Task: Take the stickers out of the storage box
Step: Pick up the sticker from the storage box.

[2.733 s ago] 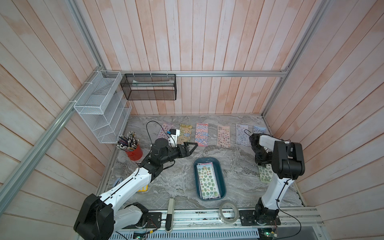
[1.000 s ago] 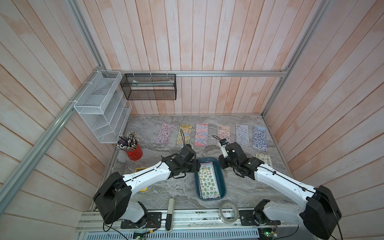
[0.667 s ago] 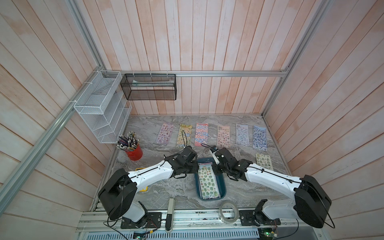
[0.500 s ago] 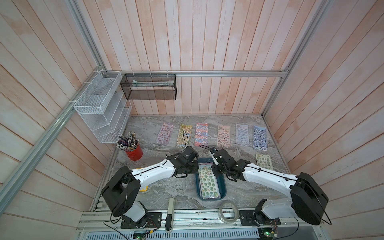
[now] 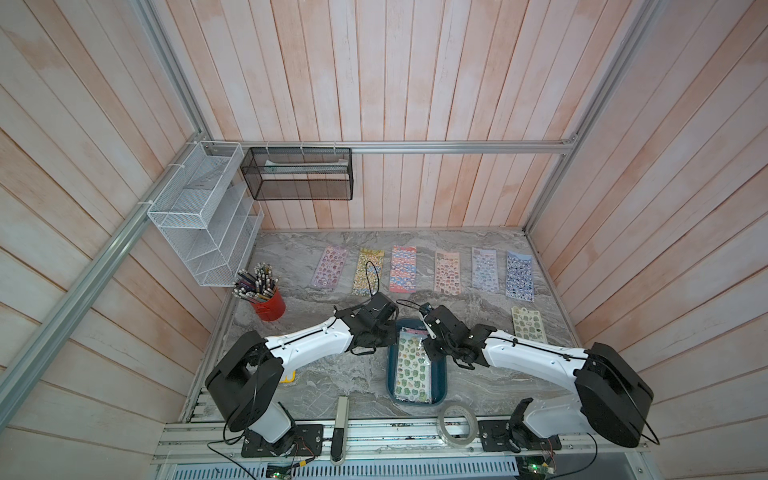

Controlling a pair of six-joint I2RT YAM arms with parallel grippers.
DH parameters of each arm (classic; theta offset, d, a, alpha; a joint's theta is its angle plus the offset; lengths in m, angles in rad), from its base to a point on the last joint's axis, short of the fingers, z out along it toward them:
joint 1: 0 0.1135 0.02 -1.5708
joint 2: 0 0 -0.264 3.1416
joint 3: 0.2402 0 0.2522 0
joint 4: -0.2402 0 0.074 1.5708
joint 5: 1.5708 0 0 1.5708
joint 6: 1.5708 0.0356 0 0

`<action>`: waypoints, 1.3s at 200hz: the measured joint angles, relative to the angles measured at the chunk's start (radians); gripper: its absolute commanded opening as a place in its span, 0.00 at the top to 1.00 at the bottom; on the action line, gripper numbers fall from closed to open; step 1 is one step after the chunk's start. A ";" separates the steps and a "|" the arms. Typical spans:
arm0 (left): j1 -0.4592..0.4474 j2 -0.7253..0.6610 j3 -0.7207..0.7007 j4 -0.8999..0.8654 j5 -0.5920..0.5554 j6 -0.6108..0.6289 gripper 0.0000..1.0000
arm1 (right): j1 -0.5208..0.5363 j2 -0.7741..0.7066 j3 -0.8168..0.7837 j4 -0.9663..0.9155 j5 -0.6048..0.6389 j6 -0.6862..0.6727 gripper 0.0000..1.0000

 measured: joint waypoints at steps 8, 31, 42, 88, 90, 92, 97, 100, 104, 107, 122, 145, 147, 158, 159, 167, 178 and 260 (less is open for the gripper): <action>0.001 0.000 0.000 -0.004 -0.010 -0.015 1.00 | 0.006 0.000 0.000 0.000 -0.004 0.008 1.00; 0.011 -0.002 -0.002 -0.003 -0.031 -0.063 1.00 | 0.021 0.002 0.000 0.001 -0.020 0.026 1.00; 0.021 -0.008 -0.009 0.004 -0.038 -0.085 1.00 | 0.025 0.007 0.000 0.006 -0.034 0.037 1.00; 0.042 -0.047 -0.056 0.040 -0.048 -0.154 1.00 | 0.033 0.080 0.003 0.063 -0.081 0.072 1.00; 0.042 -0.047 -0.056 0.040 -0.049 -0.156 1.00 | 0.033 0.084 0.003 0.065 -0.082 0.072 1.00; 0.042 -0.047 -0.057 0.040 -0.049 -0.158 1.00 | 0.033 0.089 0.003 0.069 -0.084 0.073 1.00; 0.042 -0.048 -0.060 0.042 -0.049 -0.160 1.00 | 0.033 0.098 0.003 0.076 -0.088 0.076 1.00; 0.043 -0.048 -0.061 0.043 -0.049 -0.162 1.00 | 0.033 0.106 0.004 0.082 -0.093 0.078 1.00; 0.043 -0.048 -0.063 0.044 -0.049 -0.164 1.00 | 0.033 0.111 0.005 0.088 -0.096 0.078 1.00; 0.043 -0.048 -0.065 0.046 -0.048 -0.166 1.00 | 0.033 0.117 0.007 0.093 -0.100 0.079 1.00; 0.044 -0.048 -0.068 0.051 -0.048 -0.172 1.00 | 0.033 0.141 0.018 0.120 -0.117 0.084 1.00; 0.044 -0.050 -0.076 0.068 -0.049 -0.179 1.00 | 0.033 0.174 0.026 0.174 -0.148 0.098 1.00; 0.044 -0.050 -0.076 0.069 -0.050 -0.180 1.00 | 0.033 0.176 0.026 0.178 -0.150 0.100 1.00; 0.047 -0.050 -0.078 0.072 -0.050 -0.181 1.00 | 0.032 0.179 0.026 0.195 -0.154 0.102 1.00; 0.048 -0.051 -0.078 0.073 -0.050 -0.181 1.00 | 0.032 0.180 0.026 0.196 -0.155 0.102 1.00; 0.049 -0.051 -0.079 0.075 -0.050 -0.183 1.00 | 0.029 0.183 0.026 0.212 -0.161 0.105 1.00; 0.049 -0.051 -0.079 0.076 -0.050 -0.183 1.00 | 0.028 0.186 0.026 0.240 -0.171 0.105 1.00; 0.055 -0.048 -0.079 0.080 -0.075 -0.183 1.00 | 0.012 0.219 0.025 0.382 -0.278 0.108 1.00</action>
